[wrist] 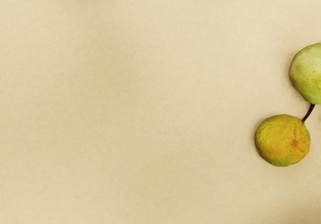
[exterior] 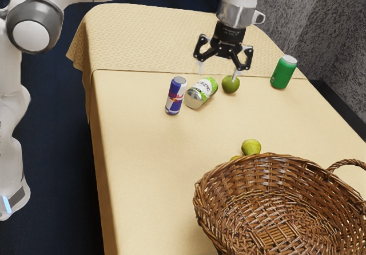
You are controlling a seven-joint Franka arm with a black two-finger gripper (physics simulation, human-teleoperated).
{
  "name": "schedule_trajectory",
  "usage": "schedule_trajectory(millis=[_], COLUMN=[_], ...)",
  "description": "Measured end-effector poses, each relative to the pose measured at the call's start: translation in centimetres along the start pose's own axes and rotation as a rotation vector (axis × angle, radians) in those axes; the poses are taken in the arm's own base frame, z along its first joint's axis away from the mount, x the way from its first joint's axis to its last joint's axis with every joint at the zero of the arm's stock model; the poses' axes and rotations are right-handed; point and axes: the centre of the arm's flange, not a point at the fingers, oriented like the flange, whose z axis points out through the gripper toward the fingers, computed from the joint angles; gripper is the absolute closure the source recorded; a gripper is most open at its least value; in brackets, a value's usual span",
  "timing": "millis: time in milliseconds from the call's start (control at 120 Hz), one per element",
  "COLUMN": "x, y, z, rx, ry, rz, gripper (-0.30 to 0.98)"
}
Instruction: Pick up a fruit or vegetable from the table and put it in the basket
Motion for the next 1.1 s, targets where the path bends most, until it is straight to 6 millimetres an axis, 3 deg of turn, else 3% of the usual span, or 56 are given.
schedule_trajectory(millis=[117,217,350,658,850,1100], x=[2.8,3.6,5.0,6.6,6.5,6.8], y=[7.0,9.9,12.1,13.8,15.5,16.4], z=[6.0,10.3,14.0,16.9,20.3,21.0], rx=[0.024,0.026,0.006,-0.037,-0.061,-0.125], ry=[0.010,-0.013,-0.028,-0.019,-0.020,-0.002], rz=[-0.191,-0.296,-0.415,-0.410,-0.333,-0.187], gripper=[0.00,0.00,0.00,0.00,0.00,0.00])
